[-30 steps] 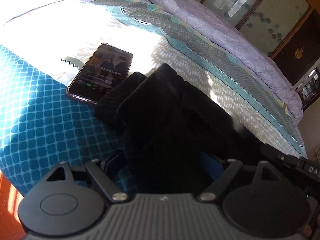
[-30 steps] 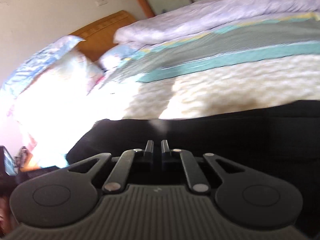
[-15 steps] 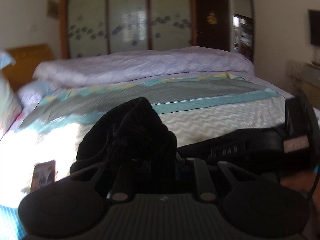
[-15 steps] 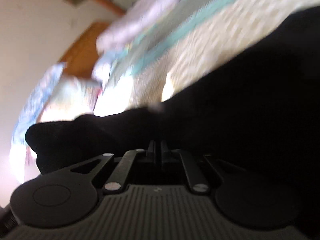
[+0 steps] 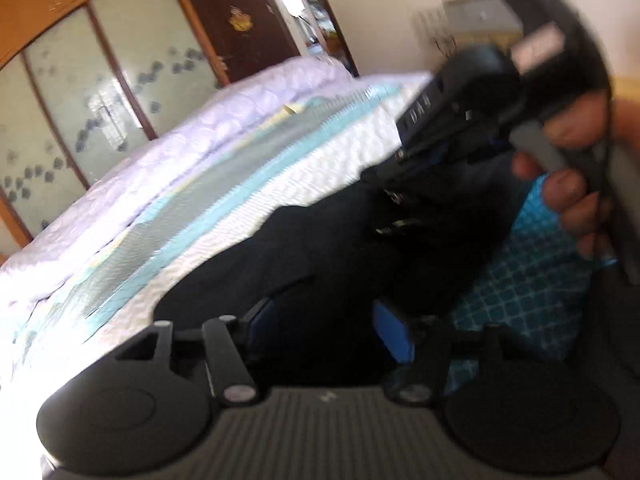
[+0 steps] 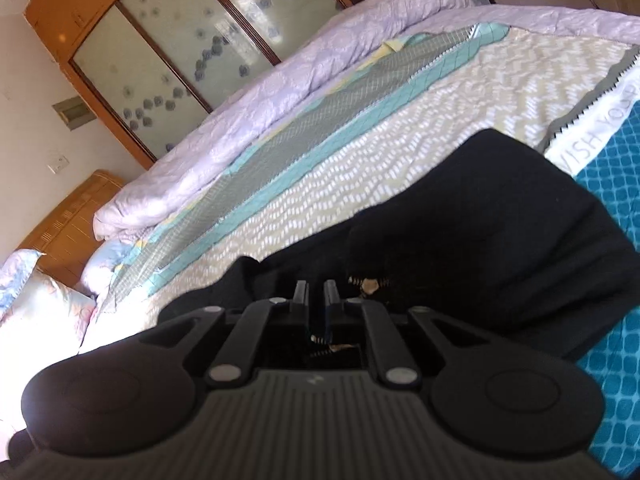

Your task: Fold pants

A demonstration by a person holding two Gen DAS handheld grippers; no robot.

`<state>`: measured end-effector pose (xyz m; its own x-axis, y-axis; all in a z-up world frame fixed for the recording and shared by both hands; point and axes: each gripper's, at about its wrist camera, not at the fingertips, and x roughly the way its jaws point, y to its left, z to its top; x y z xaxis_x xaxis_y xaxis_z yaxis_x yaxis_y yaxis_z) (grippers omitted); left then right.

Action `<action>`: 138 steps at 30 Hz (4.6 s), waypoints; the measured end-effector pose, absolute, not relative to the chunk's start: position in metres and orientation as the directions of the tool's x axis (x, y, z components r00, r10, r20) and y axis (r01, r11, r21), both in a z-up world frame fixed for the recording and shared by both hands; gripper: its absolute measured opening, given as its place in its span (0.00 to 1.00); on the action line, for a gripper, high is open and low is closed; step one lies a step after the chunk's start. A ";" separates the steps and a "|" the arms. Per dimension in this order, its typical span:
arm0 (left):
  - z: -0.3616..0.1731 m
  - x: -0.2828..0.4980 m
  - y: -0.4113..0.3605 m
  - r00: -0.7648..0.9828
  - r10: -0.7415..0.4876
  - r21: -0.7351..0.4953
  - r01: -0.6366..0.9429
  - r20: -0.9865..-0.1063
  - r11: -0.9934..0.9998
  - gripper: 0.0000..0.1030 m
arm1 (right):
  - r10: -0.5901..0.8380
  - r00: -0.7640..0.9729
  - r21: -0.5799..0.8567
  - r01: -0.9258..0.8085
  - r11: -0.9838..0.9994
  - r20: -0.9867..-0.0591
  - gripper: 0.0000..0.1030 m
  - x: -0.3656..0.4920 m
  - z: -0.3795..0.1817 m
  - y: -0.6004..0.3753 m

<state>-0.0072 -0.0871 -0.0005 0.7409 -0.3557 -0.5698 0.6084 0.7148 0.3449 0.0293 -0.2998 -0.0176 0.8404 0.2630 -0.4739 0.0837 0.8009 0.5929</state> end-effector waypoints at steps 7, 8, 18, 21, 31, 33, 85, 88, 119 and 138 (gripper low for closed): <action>0.022 0.012 -0.037 0.754 -0.325 0.131 0.474 -0.571 0.871 0.61 | 0.363 0.810 0.593 -0.024 0.805 -0.460 0.52 0.047 -0.022 -0.276; 0.020 0.018 -0.036 0.757 -0.301 0.126 0.449 -0.580 0.885 0.61 | 0.382 0.775 0.608 0.005 0.794 -0.504 0.34 0.057 -0.033 -0.269; 0.027 0.044 -0.019 0.747 -0.297 0.019 0.382 -0.595 0.924 0.57 | 0.426 0.687 0.653 0.094 0.751 -0.589 0.23 0.040 -0.053 -0.265; 0.037 0.050 -0.026 0.742 -0.351 -0.024 0.412 -0.572 0.911 0.58 | 0.444 0.714 0.698 0.086 0.711 -0.541 0.34 0.032 -0.036 -0.288; 0.023 0.121 -0.077 0.598 -0.483 -0.218 0.462 -0.640 0.860 0.41 | -0.012 0.865 0.576 0.343 0.742 -0.501 0.48 -0.019 -0.024 -0.426; 0.006 0.134 -0.090 0.541 -0.480 -0.239 0.456 -0.690 0.857 0.38 | -0.031 0.852 0.589 0.388 0.709 -0.523 0.49 -0.021 -0.039 -0.442; -0.013 0.067 0.056 0.522 -0.421 -0.415 0.136 -0.742 0.900 0.17 | 0.465 0.706 0.398 -0.276 0.875 -0.535 0.15 0.016 0.008 -0.228; -0.004 0.069 0.065 0.546 -0.415 -0.418 0.126 -0.728 0.900 0.11 | 0.471 0.667 0.423 -0.248 0.871 -0.578 0.14 0.024 -0.014 -0.222; 0.020 0.003 0.052 0.617 -0.067 -0.068 0.021 -0.784 0.997 0.43 | 0.407 0.699 0.453 -0.132 0.882 -0.588 0.35 -0.042 0.010 -0.258; 0.031 -0.046 0.032 0.618 -0.154 -0.105 0.115 -0.771 0.988 0.59 | 0.407 0.641 0.474 -0.076 0.877 -0.651 0.48 -0.076 0.006 -0.256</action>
<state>-0.0463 0.0320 0.0308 0.6180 -0.1541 -0.7709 0.1154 0.9878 -0.1049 -0.0764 -0.2562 0.0058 0.6413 0.4068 -0.6506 -0.0758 0.8773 0.4739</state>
